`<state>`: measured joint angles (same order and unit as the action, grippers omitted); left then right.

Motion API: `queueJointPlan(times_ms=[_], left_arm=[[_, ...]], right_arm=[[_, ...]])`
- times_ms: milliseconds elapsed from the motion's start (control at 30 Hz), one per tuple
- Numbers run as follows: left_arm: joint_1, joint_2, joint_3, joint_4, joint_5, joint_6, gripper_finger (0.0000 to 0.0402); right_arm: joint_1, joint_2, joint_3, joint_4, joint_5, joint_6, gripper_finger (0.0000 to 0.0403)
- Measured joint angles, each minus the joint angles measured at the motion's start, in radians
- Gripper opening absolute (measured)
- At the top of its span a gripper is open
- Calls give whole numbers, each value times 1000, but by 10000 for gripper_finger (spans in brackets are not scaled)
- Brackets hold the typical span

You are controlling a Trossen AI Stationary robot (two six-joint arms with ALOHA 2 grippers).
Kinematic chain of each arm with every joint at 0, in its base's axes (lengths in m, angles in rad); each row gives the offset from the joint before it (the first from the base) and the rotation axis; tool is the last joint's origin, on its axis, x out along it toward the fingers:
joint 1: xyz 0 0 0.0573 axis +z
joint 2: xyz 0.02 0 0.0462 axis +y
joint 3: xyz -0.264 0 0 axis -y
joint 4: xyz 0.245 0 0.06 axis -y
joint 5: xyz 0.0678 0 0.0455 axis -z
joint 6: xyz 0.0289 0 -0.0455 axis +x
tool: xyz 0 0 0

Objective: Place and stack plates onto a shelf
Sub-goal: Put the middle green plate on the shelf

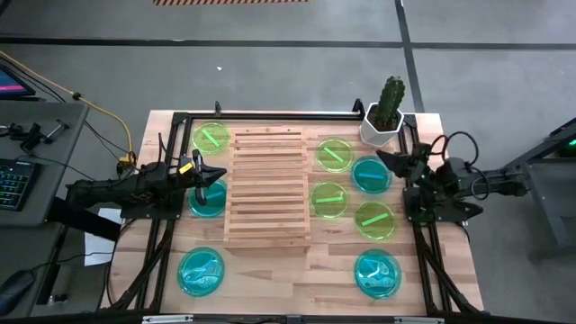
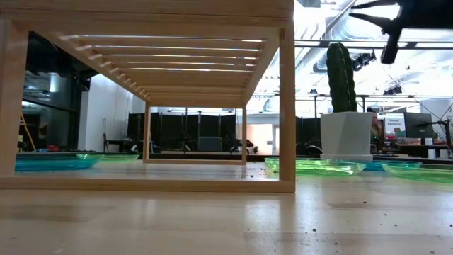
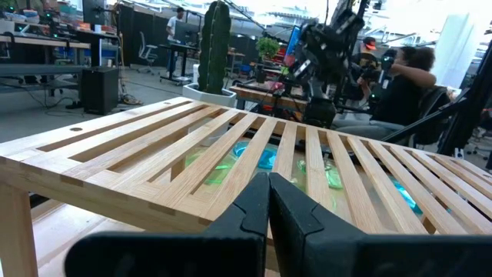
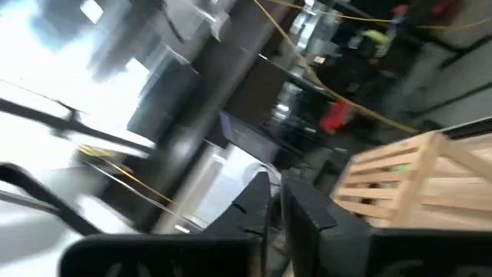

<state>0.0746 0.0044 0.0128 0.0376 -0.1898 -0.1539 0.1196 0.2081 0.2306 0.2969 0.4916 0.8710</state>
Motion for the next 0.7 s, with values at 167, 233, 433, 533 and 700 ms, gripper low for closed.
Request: queueJointPlan(times_ms=[167, 233, 433, 533, 700], left_arm=[[0, 0, 0, 0, 0, 0, 0], [0, 0, 0, 0, 0, 0, 0], [0, 0, 0, 0, 0, 0, 0], [0, 0, 0, 0, 0, 0, 0], [0, 0, 0, 0, 0, 0, 0]], right_arm=[[-9, 259, 262, -519, 63, 95, 100], [-23, 354, 348, -749, 22, 199, 126], [-60, 605, 394, -1051, -299, 476, 174], [-71, 707, 358, -1030, -406, 549, 181], [-116, 834, 349, -950, -422, 553, 183]])
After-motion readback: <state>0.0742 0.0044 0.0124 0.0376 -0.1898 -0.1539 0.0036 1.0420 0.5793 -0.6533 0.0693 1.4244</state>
